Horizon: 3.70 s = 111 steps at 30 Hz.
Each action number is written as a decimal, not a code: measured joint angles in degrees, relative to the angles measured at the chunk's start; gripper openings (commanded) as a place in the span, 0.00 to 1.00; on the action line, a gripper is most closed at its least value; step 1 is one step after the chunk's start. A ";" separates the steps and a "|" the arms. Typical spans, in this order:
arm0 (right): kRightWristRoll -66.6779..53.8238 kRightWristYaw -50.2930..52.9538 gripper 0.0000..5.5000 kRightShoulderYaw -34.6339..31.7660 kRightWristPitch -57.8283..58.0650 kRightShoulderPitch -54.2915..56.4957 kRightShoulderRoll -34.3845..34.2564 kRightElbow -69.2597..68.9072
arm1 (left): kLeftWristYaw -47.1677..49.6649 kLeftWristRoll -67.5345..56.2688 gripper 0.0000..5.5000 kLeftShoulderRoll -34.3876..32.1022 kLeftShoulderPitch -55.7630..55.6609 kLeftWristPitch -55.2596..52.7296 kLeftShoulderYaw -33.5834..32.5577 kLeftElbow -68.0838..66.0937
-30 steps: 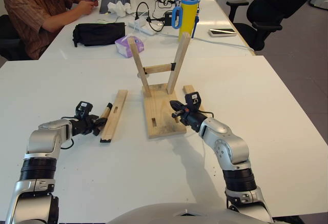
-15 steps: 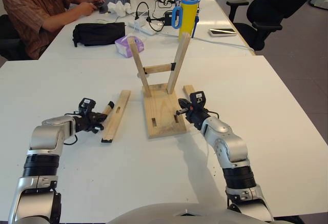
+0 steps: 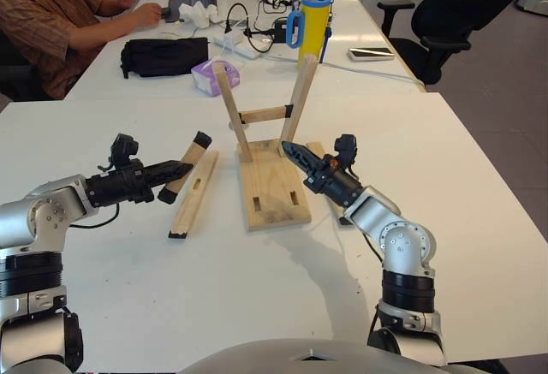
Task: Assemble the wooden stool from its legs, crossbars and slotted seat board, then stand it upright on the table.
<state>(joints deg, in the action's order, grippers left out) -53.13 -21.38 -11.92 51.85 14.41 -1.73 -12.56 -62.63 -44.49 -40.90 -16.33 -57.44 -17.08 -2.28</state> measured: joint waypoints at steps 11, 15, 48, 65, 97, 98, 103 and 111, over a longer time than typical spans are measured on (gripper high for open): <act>-26.13 7.55 0.42 -2.33 9.35 3.01 -0.12 1.79 | 9.53 -12.65 0.08 11.79 0.11 -8.93 2.09 9.17; -26.71 8.37 0.42 -0.45 9.40 3.03 0.68 1.89 | 11.92 -15.94 0.08 13.46 0.16 -10.68 2.48 10.55; -33.34 10.92 0.08 4.78 5.15 1.99 4.60 0.77 | 20.30 -24.22 0.23 14.19 3.49 -5.31 3.86 17.91; 5.08 11.36 0.08 -0.81 -19.76 2.46 19.62 8.56 | 30.15 -12.23 0.29 21.57 6.25 11.48 2.34 10.00; 23.48 11.29 0.08 1.00 -33.85 2.59 9.68 16.52 | 31.59 -7.77 0.29 26.22 7.68 15.38 7.34 13.31; 23.46 11.38 0.08 0.98 -33.37 2.23 9.68 16.04 | 31.66 -7.78 0.29 26.24 7.74 15.36 7.34 13.57; 23.86 11.73 0.08 1.07 -32.93 1.92 9.23 15.35 | 31.88 -7.81 0.29 26.26 7.82 15.32 7.01 13.94; 30.69 13.28 0.08 3.43 -36.17 1.88 9.16 15.41 | 32.15 -8.14 0.29 26.27 7.82 15.18 6.85 13.94</act>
<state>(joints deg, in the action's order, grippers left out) -22.43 -8.10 -8.49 15.68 16.30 7.43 2.85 -30.48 -52.63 -14.63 -8.52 -42.26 -10.23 11.66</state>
